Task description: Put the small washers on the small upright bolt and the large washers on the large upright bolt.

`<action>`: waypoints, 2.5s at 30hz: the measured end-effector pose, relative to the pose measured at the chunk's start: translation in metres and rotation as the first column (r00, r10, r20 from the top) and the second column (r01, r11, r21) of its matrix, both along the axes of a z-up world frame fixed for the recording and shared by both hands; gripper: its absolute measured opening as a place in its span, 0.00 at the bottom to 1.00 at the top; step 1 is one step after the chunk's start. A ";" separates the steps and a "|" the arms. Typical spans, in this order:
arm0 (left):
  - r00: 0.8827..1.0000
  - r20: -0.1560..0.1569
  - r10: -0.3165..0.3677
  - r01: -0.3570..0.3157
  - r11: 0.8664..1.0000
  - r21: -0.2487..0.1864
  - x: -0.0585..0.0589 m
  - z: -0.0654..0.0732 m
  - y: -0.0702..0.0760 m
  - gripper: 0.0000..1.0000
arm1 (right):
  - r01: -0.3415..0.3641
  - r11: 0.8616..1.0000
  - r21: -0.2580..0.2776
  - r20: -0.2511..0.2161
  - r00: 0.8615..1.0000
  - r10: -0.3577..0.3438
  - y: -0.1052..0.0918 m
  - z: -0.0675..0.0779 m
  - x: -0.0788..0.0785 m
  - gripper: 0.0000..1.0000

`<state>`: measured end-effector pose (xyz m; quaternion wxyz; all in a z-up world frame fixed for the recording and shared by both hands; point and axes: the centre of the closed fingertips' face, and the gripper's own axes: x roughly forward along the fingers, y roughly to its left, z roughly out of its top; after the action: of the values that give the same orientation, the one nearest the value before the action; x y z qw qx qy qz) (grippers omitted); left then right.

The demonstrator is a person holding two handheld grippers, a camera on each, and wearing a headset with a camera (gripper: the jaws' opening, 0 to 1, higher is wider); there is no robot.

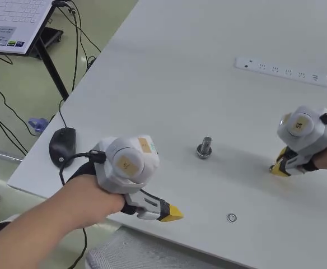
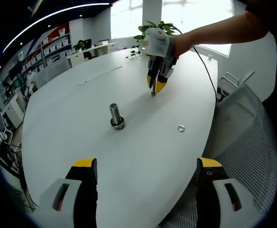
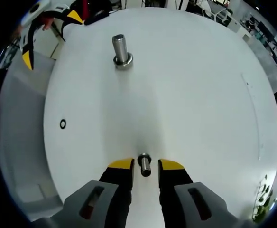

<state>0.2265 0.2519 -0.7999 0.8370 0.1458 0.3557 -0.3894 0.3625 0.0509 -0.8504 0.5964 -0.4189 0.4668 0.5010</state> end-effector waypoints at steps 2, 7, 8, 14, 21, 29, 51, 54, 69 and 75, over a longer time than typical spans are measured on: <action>1.000 0.003 0.001 -0.001 1.000 0.001 0.000 0.001 0.000 0.86 | -0.009 1.000 0.003 0.002 1.000 0.009 0.002 0.003 0.000 0.23; 1.000 0.010 -0.001 0.001 1.000 0.004 -0.001 0.003 0.000 0.86 | -0.025 1.000 0.010 0.009 1.000 0.024 0.009 0.011 0.001 0.24; 1.000 0.012 -0.001 0.001 1.000 0.002 -0.001 0.004 0.000 0.86 | -0.030 0.999 0.011 0.012 0.999 0.030 0.011 0.012 0.000 0.25; 1.000 0.018 0.005 -0.005 1.000 0.005 0.000 0.006 0.003 0.87 | -0.062 0.998 0.025 0.016 0.998 0.062 0.023 0.018 -0.004 0.27; 1.000 0.022 0.007 -0.007 1.000 -0.002 0.001 0.008 0.003 0.91 | -0.097 0.994 0.056 0.015 0.995 0.097 0.039 0.027 -0.015 0.30; 1.000 0.026 0.004 -0.004 1.000 0.000 0.002 0.009 0.003 0.92 | -0.142 0.987 0.074 0.013 0.990 0.141 0.050 0.033 -0.032 0.33; 1.000 0.031 -0.003 0.003 1.000 0.005 0.001 0.008 0.002 0.97 | -0.211 0.968 0.134 -0.026 0.976 0.216 0.066 0.018 -0.094 0.34; 1.000 0.031 -0.003 0.003 1.000 0.004 0.001 0.008 0.001 0.97 | -0.215 0.966 0.146 -0.016 0.975 0.220 0.068 0.018 -0.100 0.34; 1.000 0.028 -0.001 0.001 1.000 0.002 -0.004 0.006 0.002 0.97 | -0.237 0.960 0.147 -0.025 0.970 0.243 0.069 0.004 -0.134 0.32; 1.000 0.027 -0.005 0.005 1.000 0.002 -0.005 0.004 0.002 0.96 | -0.226 0.963 0.148 -0.026 0.972 0.232 0.067 -0.008 -0.138 0.31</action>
<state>0.2217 0.2542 -0.7956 0.8406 0.1528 0.3444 -0.3892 0.2242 0.1178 -0.8584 0.5528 -0.4152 0.3906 0.6078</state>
